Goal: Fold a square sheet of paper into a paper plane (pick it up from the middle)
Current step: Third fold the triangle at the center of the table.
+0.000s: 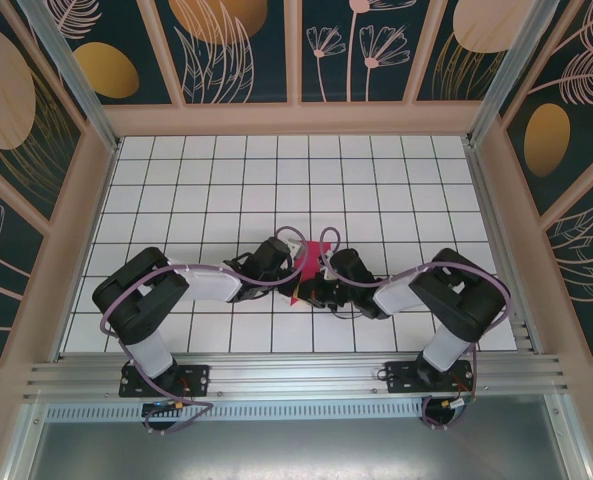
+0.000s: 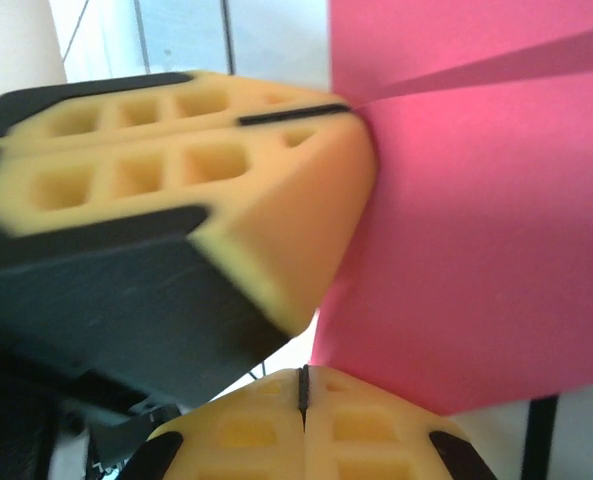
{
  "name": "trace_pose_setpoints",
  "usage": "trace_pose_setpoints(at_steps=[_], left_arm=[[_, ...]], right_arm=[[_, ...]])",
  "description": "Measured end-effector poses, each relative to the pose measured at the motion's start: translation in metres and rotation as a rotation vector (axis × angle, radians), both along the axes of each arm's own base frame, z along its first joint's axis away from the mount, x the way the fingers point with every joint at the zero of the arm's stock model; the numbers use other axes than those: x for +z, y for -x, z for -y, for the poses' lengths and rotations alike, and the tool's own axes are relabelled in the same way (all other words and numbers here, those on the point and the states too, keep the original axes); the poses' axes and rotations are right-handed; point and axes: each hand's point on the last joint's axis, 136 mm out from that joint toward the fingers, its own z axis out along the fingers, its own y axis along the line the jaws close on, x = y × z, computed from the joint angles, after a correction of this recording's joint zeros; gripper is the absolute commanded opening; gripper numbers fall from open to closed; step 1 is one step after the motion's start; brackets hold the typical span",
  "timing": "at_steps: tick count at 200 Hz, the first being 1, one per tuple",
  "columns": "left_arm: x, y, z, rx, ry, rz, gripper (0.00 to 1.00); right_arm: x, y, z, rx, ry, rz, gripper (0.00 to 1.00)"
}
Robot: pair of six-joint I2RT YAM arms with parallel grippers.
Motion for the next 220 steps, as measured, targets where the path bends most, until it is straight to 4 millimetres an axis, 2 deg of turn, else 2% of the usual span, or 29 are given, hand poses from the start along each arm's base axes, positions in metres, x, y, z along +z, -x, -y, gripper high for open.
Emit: trace_pose_setpoints(at_steps=[20,56,83,149,220], left_arm=[[0.0,-0.001,0.0,0.005,0.002,-0.001,0.0],[0.001,-0.002,-0.001,0.007,0.029,-0.031,0.0],[0.001,-0.001,-0.001,0.001,0.054,-0.059,0.0],[0.0,-0.004,0.004,-0.021,0.102,-0.082,0.0],[0.0,-0.006,0.007,-0.031,0.129,-0.085,0.0]], right_arm=[[0.005,0.003,-0.002,0.005,0.0,0.011,0.02],[-0.006,0.012,0.0,0.003,0.056,-0.004,0.01],[-0.009,0.011,0.002,-0.009,0.076,-0.005,0.01],[-0.002,0.005,-0.004,-0.011,0.065,0.008,0.01],[-0.016,0.002,-0.013,0.001,0.106,-0.021,0.01]])
